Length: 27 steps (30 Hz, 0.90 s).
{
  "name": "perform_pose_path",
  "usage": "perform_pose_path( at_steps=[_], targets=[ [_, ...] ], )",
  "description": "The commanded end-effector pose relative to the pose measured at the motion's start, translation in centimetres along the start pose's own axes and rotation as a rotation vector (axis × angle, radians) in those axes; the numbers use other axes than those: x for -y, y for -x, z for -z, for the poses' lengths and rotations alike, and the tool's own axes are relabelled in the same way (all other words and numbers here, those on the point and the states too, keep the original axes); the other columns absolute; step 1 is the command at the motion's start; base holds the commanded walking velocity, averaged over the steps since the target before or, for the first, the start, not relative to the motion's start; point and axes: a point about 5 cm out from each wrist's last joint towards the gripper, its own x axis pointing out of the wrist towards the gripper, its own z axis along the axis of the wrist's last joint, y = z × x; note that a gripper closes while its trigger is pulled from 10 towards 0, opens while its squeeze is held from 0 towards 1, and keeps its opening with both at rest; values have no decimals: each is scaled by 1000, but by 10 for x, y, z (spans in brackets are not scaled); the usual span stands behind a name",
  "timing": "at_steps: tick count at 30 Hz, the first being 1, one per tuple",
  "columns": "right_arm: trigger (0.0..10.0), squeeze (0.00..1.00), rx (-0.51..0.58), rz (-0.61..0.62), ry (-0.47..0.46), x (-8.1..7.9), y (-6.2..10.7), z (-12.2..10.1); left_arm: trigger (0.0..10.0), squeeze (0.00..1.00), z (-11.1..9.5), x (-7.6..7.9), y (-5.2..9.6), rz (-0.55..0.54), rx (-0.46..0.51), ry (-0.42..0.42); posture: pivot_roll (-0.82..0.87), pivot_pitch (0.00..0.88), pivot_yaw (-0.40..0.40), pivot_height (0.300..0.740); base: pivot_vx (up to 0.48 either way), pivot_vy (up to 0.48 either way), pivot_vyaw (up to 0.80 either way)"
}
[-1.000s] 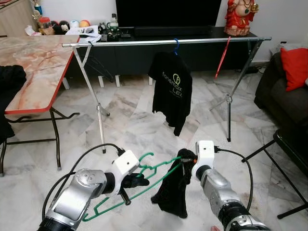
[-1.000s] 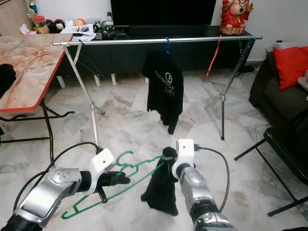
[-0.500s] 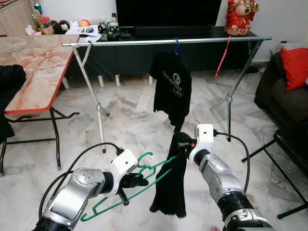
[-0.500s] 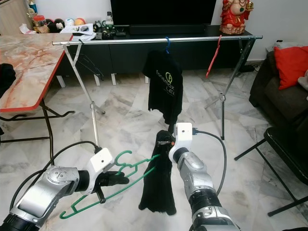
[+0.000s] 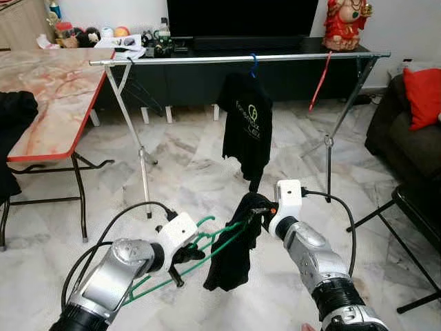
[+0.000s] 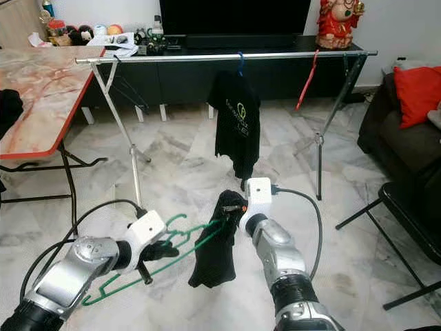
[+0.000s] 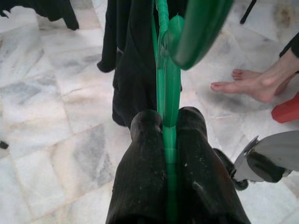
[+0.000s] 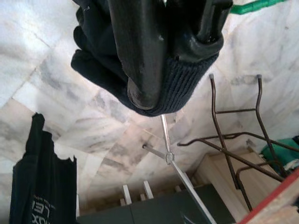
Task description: Hang hanger
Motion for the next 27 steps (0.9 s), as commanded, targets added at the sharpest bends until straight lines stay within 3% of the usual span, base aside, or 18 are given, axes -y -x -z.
perform_pose_path(
  at_steps=[1,10,13,16,17,20,25,27],
  targets=[
    [10000,0,17,-8,20,-1,1,-5,10000,0,-4,-1,2,-4,30,-12,69,89,-21,740,0,0,0],
    [10000,0,83,-83,42,-12,1,-23,10000,0,-7,0,0,9,51,-14,69,87,-19,740,0,0,0],
    [10000,0,175,-206,24,-34,4,-49,10000,0,-7,3,0,32,53,-14,63,86,-17,740,0,0,0],
    [10000,0,204,-262,19,-44,7,-57,10000,0,-6,4,-1,34,50,-14,61,85,-17,740,0,0,0],
    [10000,0,201,-301,55,-50,9,-59,10000,0,-6,4,-1,35,49,-16,61,84,-17,740,0,0,0],
    [10000,0,118,-233,125,-42,7,-45,10000,0,-6,4,-2,39,47,-17,60,81,-19,740,0,0,0],
    [10000,0,-14,-5,95,-6,6,-14,10000,0,-5,1,-1,10,43,-19,66,80,-22,740,0,0,0],
    [10000,0,-22,16,85,-3,7,-12,10000,0,-5,0,0,7,41,-19,67,82,-22,740,0,0,0]
  ],
)
